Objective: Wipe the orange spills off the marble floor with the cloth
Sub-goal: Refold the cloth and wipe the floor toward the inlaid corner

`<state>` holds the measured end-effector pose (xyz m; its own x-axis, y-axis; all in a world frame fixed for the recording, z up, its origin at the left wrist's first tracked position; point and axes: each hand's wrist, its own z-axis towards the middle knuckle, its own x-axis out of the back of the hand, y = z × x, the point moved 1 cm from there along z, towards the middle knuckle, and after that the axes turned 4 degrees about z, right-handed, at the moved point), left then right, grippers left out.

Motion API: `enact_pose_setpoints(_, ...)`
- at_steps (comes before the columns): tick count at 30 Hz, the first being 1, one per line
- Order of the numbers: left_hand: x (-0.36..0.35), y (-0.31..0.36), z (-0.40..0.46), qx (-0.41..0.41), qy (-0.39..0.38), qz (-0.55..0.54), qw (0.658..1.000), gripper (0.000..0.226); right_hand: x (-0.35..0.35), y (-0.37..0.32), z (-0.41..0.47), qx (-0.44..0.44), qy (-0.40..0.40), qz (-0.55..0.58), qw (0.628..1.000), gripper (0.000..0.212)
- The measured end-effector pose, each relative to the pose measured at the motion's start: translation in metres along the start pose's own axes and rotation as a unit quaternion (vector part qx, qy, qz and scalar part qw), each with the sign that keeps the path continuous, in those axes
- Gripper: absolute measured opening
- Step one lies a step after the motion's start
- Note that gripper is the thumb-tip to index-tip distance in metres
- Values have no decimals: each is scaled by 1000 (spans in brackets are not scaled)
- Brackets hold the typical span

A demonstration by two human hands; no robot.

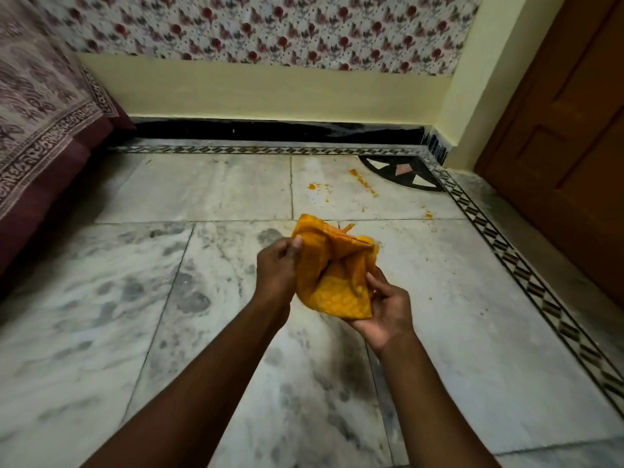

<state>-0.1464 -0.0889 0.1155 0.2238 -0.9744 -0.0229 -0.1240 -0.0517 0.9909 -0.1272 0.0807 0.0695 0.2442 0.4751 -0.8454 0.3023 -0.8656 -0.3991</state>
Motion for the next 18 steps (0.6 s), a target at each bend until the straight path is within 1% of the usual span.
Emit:
enact_pose_setpoints(2, 5, 18, 1, -29, 11, 0, 1000, 30, 11, -3, -1, 1, -9, 25, 1000, 78)
enact_pose_setpoints(4, 12, 37, 1, -53, 0, -8, 999, 31, 14, -9, -1, -4, -23, 0, 1000, 105)
enact_pose_setpoints(6, 17, 54, 2, -72, -26, -13, 997, 31, 9, -16, -4, 10, -15, -93, 996, 119)
enact_pose_setpoints(8, 19, 68, 3, -86, -55, -12, 995, 32, -2, -24, -6, 44, -24, -230, 972, 127)
enact_pose_setpoints(10, 19, 80, 4, -82, -83, -20, 993, 33, -19, -23, -7, 48, -71, -368, 926, 130)
enact_pose_setpoints(11, 19, 84, 4, -80, -101, -16, 992, 32, -27, -21, -7, 47, -95, -404, 908, 129)
enact_pose_setpoints(12, 18, 89, 4, -77, -123, -3, 989, 30, -35, -18, -7, 57, -116, -418, 899, 127)
enact_pose_setpoints(13, 17, 93, 2, -74, -148, 11, 986, 28, -44, -16, -8, 74, -132, -412, 898, 122)
enact_pose_setpoints(15, 16, 98, 0, -73, -178, 14, 981, 26, -58, -11, -13, 92, -150, -362, 916, 110)
enact_pose_setpoints(16, 17, 99, -1, -74, -176, 11, 982, 27, -60, -10, -15, 94, -152, -333, 926, 106)
enact_pose_setpoints(18, 21, 98, 0, -74, -140, -1, 987, 27, -62, -11, -21, 105, -125, -317, 934, 92)
